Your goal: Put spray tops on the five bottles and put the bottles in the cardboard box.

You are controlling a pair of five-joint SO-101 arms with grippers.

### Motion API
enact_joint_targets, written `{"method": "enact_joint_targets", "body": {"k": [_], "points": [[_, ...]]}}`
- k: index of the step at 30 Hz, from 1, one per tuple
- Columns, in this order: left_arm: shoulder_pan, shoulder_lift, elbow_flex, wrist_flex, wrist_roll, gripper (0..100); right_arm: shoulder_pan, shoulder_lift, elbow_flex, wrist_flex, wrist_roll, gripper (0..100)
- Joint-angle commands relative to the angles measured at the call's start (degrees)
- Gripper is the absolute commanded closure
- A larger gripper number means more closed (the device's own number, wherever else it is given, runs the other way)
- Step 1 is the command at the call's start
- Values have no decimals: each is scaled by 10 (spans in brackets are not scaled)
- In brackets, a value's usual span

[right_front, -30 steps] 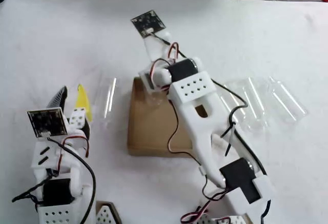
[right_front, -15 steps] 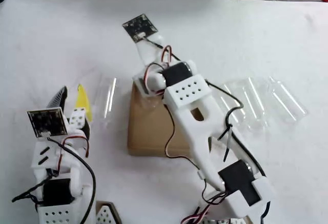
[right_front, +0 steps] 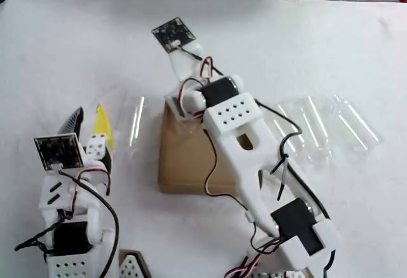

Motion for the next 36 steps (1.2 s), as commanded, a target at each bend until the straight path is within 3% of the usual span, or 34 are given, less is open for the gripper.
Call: {"method": "enact_joint_targets", "body": {"k": [1,6,14,36], "points": [[-5,-3,-15,0,7,872,-1,-24,-2,-7,-5,978],[-4,-3,-15,0,7,872,-1,-24,-2,-6,-5,965],[-4,-3,-15,-1,7,872,-2,-24,-1,-5,-5,786],[-4,-3,-15,-1,7,872,-17,-31,-5,-5,0,779]]}}
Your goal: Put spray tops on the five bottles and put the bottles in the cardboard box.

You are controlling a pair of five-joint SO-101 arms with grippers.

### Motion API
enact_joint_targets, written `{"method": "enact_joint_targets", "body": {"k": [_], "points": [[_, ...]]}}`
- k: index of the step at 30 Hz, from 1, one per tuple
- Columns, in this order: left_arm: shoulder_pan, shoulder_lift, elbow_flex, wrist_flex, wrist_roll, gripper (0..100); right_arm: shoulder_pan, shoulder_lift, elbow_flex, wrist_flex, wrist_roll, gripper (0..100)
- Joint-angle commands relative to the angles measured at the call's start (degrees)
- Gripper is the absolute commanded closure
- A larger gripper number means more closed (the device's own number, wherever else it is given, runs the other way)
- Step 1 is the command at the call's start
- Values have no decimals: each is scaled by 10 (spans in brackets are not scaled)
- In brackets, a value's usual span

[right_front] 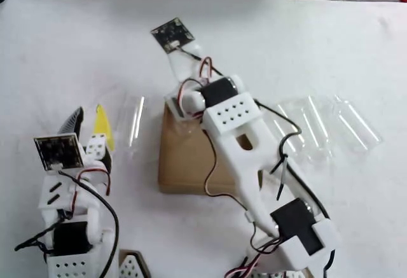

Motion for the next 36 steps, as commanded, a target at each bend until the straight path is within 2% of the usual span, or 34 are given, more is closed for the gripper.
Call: {"method": "enact_joint_targets", "body": {"k": [1,14,24,27,30,32,35,36], "points": [[-4,-3,-15,-1,7,872,-17,-31,-6,-4,0,779],[-4,-3,-15,-1,7,872,-23,-48,-6,-4,0,782],[-7,-3,-16,-1,11,872,-9,-293,-4,65,2,779],[-7,-3,-16,0,18,872,39,-383,-2,99,25,783],[-8,-3,-19,0,20,871,129,-456,26,134,26,789],[-8,-3,-32,17,20,869,195,-496,82,145,27,839],[-8,-3,-64,58,19,869,297,-555,224,124,27,995],[-8,-3,-72,69,19,869,322,-575,282,102,27,979]]}}
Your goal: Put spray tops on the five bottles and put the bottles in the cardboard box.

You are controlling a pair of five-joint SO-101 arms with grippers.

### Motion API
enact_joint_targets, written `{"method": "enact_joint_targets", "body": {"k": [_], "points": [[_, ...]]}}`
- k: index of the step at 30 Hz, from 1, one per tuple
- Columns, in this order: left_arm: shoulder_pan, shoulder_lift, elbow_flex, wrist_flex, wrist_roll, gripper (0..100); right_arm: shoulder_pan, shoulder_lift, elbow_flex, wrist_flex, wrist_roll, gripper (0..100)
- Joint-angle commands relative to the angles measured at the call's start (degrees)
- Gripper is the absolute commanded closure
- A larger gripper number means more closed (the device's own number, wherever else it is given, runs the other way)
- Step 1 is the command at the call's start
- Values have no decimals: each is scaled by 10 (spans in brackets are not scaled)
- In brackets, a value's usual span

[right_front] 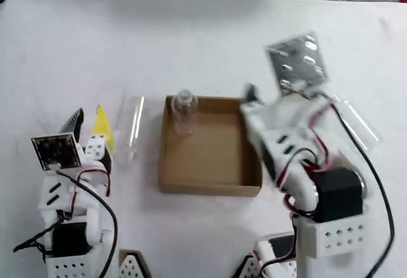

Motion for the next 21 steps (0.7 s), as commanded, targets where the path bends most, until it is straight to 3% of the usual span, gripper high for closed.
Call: {"method": "enact_joint_targets", "body": {"k": [1,6,10,17,21], "points": [[-8,-3,-61,47,5,869,106,-71,188,-65,7,950],[-8,-3,-68,47,-20,872,146,-180,479,-261,7,986],[-6,0,-69,36,-41,872,169,-272,608,-366,7,982],[-5,48,-202,102,-170,872,187,-433,708,-368,11,982],[-9,228,-371,191,-283,872,186,-497,733,-347,11,982]]}}
